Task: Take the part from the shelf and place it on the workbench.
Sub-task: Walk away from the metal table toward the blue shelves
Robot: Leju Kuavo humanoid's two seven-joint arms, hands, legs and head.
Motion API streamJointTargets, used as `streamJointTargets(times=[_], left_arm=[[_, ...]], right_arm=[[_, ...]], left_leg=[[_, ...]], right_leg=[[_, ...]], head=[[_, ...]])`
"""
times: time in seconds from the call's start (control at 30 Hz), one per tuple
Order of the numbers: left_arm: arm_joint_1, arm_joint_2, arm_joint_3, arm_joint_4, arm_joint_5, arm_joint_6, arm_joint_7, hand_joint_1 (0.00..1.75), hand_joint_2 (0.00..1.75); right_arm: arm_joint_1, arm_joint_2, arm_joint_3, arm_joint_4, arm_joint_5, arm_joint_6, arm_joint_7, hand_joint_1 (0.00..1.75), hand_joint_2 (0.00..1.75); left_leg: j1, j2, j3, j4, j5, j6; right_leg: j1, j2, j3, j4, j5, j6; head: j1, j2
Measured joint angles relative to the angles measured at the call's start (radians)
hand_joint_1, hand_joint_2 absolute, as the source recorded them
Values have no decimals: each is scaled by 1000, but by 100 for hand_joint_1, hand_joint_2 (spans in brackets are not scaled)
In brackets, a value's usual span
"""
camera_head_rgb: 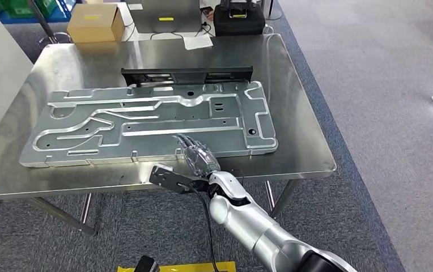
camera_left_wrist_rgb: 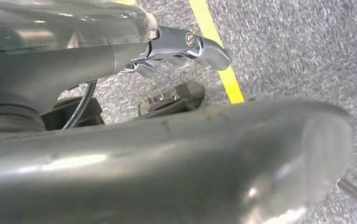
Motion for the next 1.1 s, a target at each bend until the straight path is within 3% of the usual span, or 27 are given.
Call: streamJointTargets(times=[0.07, 0.1, 0.13, 0.17, 0.2, 0.27, 0.33, 0.37, 0.4, 0.47, 0.5, 0.57, 0.63, 0.67, 0.73, 0.77, 0.8, 0.87, 0.9, 0.97, 1.0, 1.03, 1.1], left_arm=[[1, 3, 0, 0, 4, -2, 3, 0, 0], [0, 4, 0, 0, 5, -3, 5, 0, 0], [-1, 6, 0, 0, 6, -4, 5, 0, 0], [-2, 7, 0, 0, 6, -5, 6, 0, 0], [-3, 8, 0, 0, 7, -5, 6, 0, 0], [-4, 11, 0, 0, 8, -4, 7, 0, 0], [-7, 13, 0, 0, 8, -1, 8, 0, 0], [-9, 14, 0, 0, 8, 0, 8, 0, 0], [-10, 15, 0, 0, 8, 2, 8, 0, 0], [-9, 16, 0, 0, 7, 7, 10, 0, 0], [-8, 16, 1, 0, 6, 9, 11, 0, 0], [-8, 17, 1, 0, 5, 11, 12, 0, 0], [-7, 18, 1, 0, 5, 13, 12, 0, 0], [-5, 18, 1, 0, 5, 13, 12, 0, 0], [-3, 19, 1, 0, 5, 14, 12, 0, 0], [-2, 19, 1, 0, 5, 15, 12, 0, 0], [-2, 19, 1, 0, 5, 16, 12, 0, 0], [0, 19, 1, 0, 8, 23, 10, 0, 0], [2, 19, 1, 0, 10, 29, 8, 0, 0], [9, 21, 1, 0, 12, 44, 4, 0, 0], [13, 22, 1, 0, 12, 54, 2, 0, 0], [19, 24, 1, 0, 12, 64, 1, 0, 0], [31, 29, 4, 0, 15, 83, -1, 0, 0]], right_arm=[[-5, 6, -1, 6, -4, 1, -6, 0, 175], [-7, 9, -3, 10, -7, 0, -9, 0, 175], [-8, 11, -4, 14, -10, 0, -12, 0, 175], [-8, 12, -6, 19, -14, -1, -16, 0, 175], [-8, 13, -7, 23, -17, -2, -20, 0, 175], [-7, 15, -11, 31, -25, -5, -29, 0, 175], [-6, 18, -18, 35, -34, -12, -39, 0, 175], [-4, 20, -22, 36, -38, -15, -42, 0, 175], [-2, 22, -24, 37, -43, -18, -45, 0, 175], [10, 24, -27, 42, -54, -20, -50, 0, 175], [18, 25, -29, 44, -60, -22, -54, 0, 175], [35, 24, -36, 50, -71, -30, -63, 0, 175], [52, 23, -44, 55, -79, -40, -73, 0, 175], [61, 22, -47, 58, -82, -46, -78, 0, 175], [79, 20, -52, 63, -88, -58, -89, 0, 175], [87, 19, -55, 65, -92, -65, -96, 0, 175], [93, 19, -58, 66, -97, -73, -104, 0, 175], [113, 19, -68, 66, -116, -95, -122, 0, 175], [128, 18, -78, 67, -129, -111, -132, 0, 175], [175, 10, -109, 79, -162, -148, -156, 0, 175], [202, 5, -130, 93, -184, -167, -171, 0, 175], [230, -2, -156, 113, -212, -186, -188, 0, 175], [288, -18, -221, 159, -284, -224, -225, 0, 175]], left_leg=[[2, -1, -27, 79, -95, -8], [3, -1, -39, 144, -148, -12], [4, -1, -47, 209, -182, -15], [5, -1, -46, 259, -188, -18], [5, -1, -33, 279, -170, -20], [6, 0, 44, 218, -121, -20], [4, -1, 154, 75, -138, -13], [2, -2, 187, 23, -157, -6], [-1, -3, 202, -7, -171, 1], [-1, 0, 192, -14, -159, 19], [1, 2, 185, -15, -148, 29], [4, 6, 163, -18, -122, 45], [3, 6, 131, -16, -97, 50], [3, 7, 114, -15, -85, 49], [3, 8, 80, -10, -64, 46], [3, 8, 65, -6, -54, 43], [2, 7, 52, -3, -45, 39], [1, 7, 39, 0, -28, 29], [1, 7, 37, -2, -19, 23], [4, 6, 35, -10, -3, 10], [5, 5, 30, -5, -14, 5], [5, 4, 21, 16, -45, 1], [7, 4, -8, 116, -150, -6]], right_leg=[[-3, -3, -27, -5, 30, -11], [-2, -2, -43, -5, 44, -14], [-1, -4, -60, -3, 56, -14], [0, -6, -77, 0, 68, -13], [0, -7, -95, 4, 79, -11], [-2, -8, -131, 16, 99, -6], [0, -8, -158, 32, 114, 3], [1, -8, -165, 36, 122, 9], [1, -8, -168, 37, 131, 14], [0, -7, -171, 37, 142, 27], [-1, -5, -177, 47, 126, 32], [-4, -1, -202, 120, 39, 42], [-6, 0, -231, 245, -54, 48], [-6, 1, -234, 294, -67, 50], [-8, 1, -199, 309, -30, 50], [-8, 1, -157, 268, -4, 47], [-7, 2, -101, 201, 5, 41], [-2, 4, -5, 64, -17, 30], [1, 4, 20, 23, -30, 25], [2, 2, 20, 1, -21, 15], [0, -1, 14, -3, -10, 7], [-2, -4, 5, -7, 3, 0], [-4, -8, -21, -9, 27, -9]], head=[[-3, 0], [-5, 0], [-6, 0], [-6, 0], [-6, 0], [-6, 0], [-6, 0], [-6, 0], [-6, 0], [-6, 0], [-5, 0], [-2, 0], [1, 0], [1, 0], [1, 0], [1, 0], [1, 0], [0, 0], [0, 0], [0, 0], [0, 0], [0, 0], [-2, 0]])
